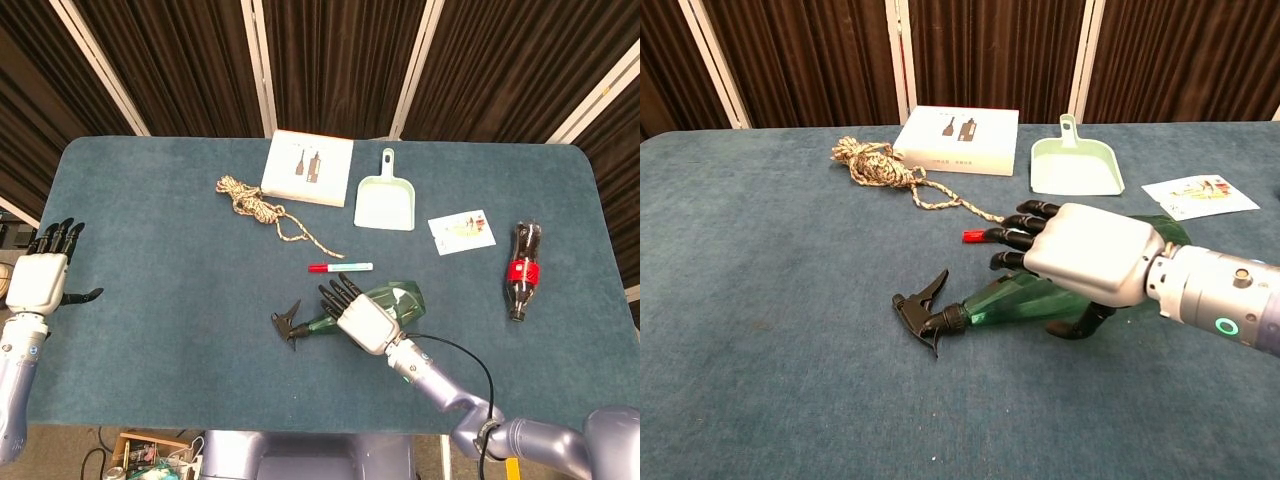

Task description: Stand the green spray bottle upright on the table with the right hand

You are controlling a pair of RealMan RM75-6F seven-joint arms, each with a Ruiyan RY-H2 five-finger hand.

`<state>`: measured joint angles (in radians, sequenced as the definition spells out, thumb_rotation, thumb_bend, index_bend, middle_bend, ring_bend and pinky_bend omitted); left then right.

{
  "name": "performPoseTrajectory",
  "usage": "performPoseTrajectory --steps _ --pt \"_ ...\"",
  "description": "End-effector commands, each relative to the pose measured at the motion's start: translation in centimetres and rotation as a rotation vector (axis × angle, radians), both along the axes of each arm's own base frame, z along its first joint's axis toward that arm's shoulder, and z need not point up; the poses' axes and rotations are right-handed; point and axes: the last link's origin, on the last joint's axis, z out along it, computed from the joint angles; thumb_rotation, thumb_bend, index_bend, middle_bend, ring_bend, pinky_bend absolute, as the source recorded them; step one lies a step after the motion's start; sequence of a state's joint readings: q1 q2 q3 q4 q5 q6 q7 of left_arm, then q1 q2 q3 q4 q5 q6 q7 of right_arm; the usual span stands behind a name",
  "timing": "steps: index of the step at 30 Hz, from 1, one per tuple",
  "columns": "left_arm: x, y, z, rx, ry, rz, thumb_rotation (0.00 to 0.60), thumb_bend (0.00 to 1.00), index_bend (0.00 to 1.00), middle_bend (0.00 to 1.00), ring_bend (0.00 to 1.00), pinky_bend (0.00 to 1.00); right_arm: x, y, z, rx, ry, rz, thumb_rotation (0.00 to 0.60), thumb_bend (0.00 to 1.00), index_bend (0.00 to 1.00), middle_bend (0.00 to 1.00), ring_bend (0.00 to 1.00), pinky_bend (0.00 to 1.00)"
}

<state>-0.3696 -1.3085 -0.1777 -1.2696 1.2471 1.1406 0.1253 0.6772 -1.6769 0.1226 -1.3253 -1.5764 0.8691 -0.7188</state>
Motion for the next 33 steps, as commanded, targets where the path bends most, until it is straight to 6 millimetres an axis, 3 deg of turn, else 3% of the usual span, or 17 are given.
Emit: performPoseTrajectory --steps 1,10,14,25,33 --pt "-0.1 0.2 0.0 0.001 0.000 0.008 0.600 0.06 0.00 0.00 0.00 0.17 -0.1 -0.2 -0.2 0.004 0.008 0.000 0.600 0.45 0.33 0.00 0.00 0.00" --pt "-0.6 0.5 0.3 0.004 -0.011 0.026 0.600 0.06 0.00 0.00 0.00 0.17 -0.2 -0.1 -0.7 -0.018 0.003 0.000 0.600 0.57 0.72 0.00 0.00 0.00" --pt "-0.6 0.4 0.4 0.003 -0.017 0.025 0.600 0.06 0.00 0.00 0.00 0.17 0.6 0.0 0.1 -0.082 -0.053 0.041 0.600 0.57 0.82 0.01 0.00 0.00" --pt "-0.3 0.3 0.3 -0.001 -0.020 0.009 0.600 0.06 0.00 0.00 0.00 0.17 1.8 -0.3 4.8 -0.181 -0.314 0.181 0.600 0.55 0.86 0.06 0.00 0.06" --pt "-0.1 0.2 0.2 -0.003 -0.019 0.002 0.600 0.06 0.00 0.00 0.00 0.17 2.3 -1.2 8.9 -0.185 -0.690 0.206 0.600 0.55 0.86 0.06 0.00 0.07"
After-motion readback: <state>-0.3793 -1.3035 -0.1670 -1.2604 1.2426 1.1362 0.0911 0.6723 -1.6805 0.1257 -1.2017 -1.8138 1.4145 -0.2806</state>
